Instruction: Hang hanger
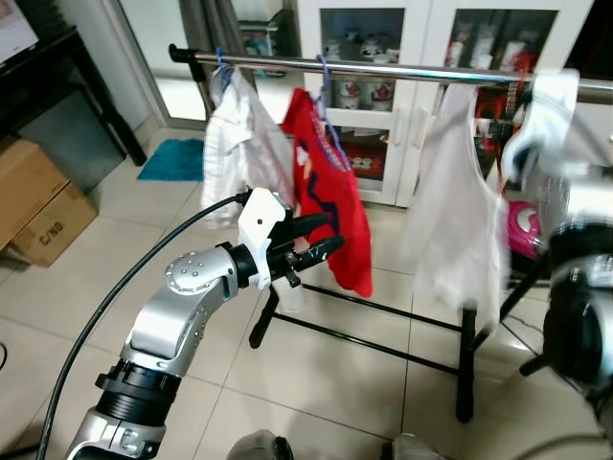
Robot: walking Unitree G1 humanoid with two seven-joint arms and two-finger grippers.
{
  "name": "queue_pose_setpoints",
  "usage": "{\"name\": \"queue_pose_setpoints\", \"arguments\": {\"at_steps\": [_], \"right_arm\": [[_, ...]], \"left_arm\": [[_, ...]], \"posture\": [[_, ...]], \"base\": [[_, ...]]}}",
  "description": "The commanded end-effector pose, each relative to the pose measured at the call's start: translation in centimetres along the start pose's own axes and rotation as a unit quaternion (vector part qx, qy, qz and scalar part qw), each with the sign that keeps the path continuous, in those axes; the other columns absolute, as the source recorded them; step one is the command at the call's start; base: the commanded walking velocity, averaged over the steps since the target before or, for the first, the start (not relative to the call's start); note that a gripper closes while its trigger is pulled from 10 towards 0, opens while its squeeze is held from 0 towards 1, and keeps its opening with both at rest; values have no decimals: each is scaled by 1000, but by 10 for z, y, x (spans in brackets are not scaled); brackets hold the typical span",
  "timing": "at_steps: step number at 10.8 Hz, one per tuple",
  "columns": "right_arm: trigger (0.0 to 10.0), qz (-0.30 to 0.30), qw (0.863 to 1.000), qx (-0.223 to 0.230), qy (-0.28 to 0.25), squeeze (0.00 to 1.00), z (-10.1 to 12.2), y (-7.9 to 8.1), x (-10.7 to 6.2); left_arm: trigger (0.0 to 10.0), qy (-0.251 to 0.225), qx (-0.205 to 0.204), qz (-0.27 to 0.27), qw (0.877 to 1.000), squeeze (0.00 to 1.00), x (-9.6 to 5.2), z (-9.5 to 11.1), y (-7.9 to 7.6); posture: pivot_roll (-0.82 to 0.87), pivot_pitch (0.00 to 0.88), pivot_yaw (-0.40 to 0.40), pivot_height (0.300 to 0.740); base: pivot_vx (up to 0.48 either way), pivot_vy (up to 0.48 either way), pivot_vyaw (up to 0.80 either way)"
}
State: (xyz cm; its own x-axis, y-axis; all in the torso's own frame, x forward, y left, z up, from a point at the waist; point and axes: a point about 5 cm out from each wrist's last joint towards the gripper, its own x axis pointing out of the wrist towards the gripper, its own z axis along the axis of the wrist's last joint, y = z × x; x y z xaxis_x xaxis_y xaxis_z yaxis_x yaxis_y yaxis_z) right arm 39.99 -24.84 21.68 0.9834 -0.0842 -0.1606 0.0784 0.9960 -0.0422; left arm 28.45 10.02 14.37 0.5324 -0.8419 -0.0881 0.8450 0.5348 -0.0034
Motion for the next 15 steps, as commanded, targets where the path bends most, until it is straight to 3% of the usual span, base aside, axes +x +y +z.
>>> {"name": "queue_pose_setpoints", "arguments": {"at_steps": [1,3,7,8,9,10,11,13,15], "right_arm": [[0,-3,1000,0,-9,0,4,0,1],[0,5,1000,8,-4,0,-1,4,4],[0,46,996,-39,72,0,-13,9,6],[2980,50,995,-52,74,0,-13,10,6],[10000,61,995,-55,51,0,-7,12,7],[10000,61,996,-50,34,933,-3,10,7],[10000,71,997,-33,-7,1000,7,4,4],[10000,124,991,-12,-56,1000,6,-7,-13],[10000,190,977,-3,-98,1000,-20,7,-61]], "left_arm": [[10000,2,5,0,1000,0,-4,2,0],[10000,4,1,2,1000,0,-6,1,-1],[10000,15,4,-15,1000,0,-1,1,0],[10000,16,4,-14,1000,0,-1,0,0],[10000,16,6,1,1000,0,-2,0,2],[10000,17,8,12,1000,0,-3,0,3],[10000,34,-3,63,997,0,-5,-3,13],[10000,1,-2,136,991,0,-8,4,25],[10000,-1,-18,188,982,0,-9,2,27]], "posture": [[-75,0,104,740],[-74,0,102,740],[-97,0,125,740],[-90,0,118,740],[-82,0,110,740],[-82,0,110,740],[-75,0,103,740],[-81,0,107,740],[-104,0,128,740]], "base": [[0,0,0],[0,0,0],[0,0,0],[0,0,0],[0,0,0],[0,0,0],[0,0,0],[0,0,0],[0,0,0]]}}
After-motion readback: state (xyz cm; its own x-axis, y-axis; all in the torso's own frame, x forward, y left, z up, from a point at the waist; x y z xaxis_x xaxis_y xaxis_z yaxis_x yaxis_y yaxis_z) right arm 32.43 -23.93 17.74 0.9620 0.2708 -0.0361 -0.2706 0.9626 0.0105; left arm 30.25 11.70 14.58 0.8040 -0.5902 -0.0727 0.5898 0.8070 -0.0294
